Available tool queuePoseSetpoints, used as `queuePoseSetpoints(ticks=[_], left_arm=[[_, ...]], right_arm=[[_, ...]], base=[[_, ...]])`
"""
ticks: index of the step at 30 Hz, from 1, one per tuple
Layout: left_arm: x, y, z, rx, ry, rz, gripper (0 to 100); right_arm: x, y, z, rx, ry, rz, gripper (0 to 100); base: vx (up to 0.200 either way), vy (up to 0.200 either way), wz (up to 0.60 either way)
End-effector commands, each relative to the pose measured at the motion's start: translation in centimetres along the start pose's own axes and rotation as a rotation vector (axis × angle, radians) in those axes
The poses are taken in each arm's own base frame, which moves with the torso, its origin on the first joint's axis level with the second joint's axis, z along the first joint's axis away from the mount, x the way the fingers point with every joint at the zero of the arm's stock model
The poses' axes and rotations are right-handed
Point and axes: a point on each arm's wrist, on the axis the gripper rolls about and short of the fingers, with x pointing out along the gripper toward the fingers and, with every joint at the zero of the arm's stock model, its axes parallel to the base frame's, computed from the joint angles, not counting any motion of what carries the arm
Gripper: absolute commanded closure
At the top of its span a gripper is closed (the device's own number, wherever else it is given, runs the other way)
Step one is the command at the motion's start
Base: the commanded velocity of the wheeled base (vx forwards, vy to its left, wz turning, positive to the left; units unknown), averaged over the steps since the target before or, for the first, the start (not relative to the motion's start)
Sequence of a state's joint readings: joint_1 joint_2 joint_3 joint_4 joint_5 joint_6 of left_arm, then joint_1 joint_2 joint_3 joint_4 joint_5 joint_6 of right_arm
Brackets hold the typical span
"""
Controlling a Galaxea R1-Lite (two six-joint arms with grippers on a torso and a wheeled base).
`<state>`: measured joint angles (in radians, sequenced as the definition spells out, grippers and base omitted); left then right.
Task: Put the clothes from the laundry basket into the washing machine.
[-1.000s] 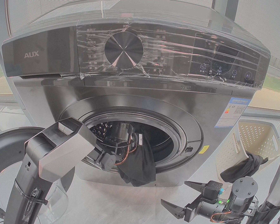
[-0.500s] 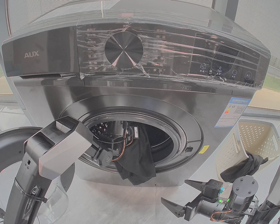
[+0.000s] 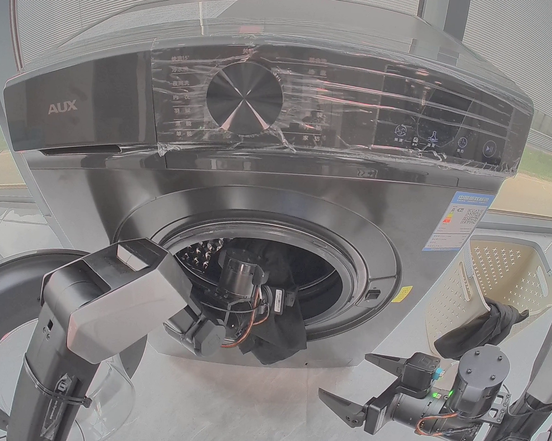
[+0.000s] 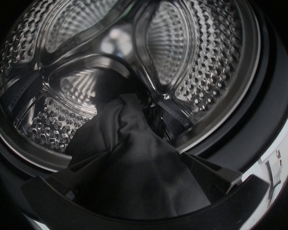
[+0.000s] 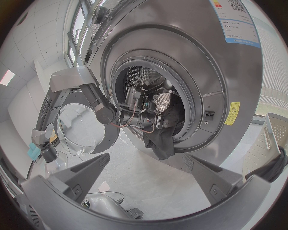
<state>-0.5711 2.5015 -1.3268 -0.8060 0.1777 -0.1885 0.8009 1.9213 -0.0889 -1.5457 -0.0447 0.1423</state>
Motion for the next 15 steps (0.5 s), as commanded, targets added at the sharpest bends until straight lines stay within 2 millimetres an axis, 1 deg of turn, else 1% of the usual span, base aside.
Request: queuePoseSetpoints(ticks=[1,7,8,12,15], left_arm=[[0.0,0.2,-2.0,0.036,0.052,0.004,0],[0.4,0.7,-2.1,0.038,0.050,0.015,0],[0.4,0.7,-2.1,0.040,0.050,0.015,100],[0.7,0.8,-1.5,0.031,0.025,0.017,100],[1.3,0.5,-0.1,0.010,-0.036,0.015,100]], right_arm=[[0.1,0.0,-0.1,0.001,0.003,-0.002,0],[-0.1,-0.1,-0.1,-0.002,0.004,-0.006,0],[0.0,-0.1,0.0,0.001,0.000,-0.006,0],[0.0,-0.1,0.0,0.001,0.000,-0.006,0],[0.1,-0.1,-0.1,0.000,0.003,-0.006,0]], base=[[0.000,0.000,0.00],[0.000,0.000,0.00],[0.000,0.000,0.00],[0.000,0.000,0.00],[0.000,0.000,0.00]])
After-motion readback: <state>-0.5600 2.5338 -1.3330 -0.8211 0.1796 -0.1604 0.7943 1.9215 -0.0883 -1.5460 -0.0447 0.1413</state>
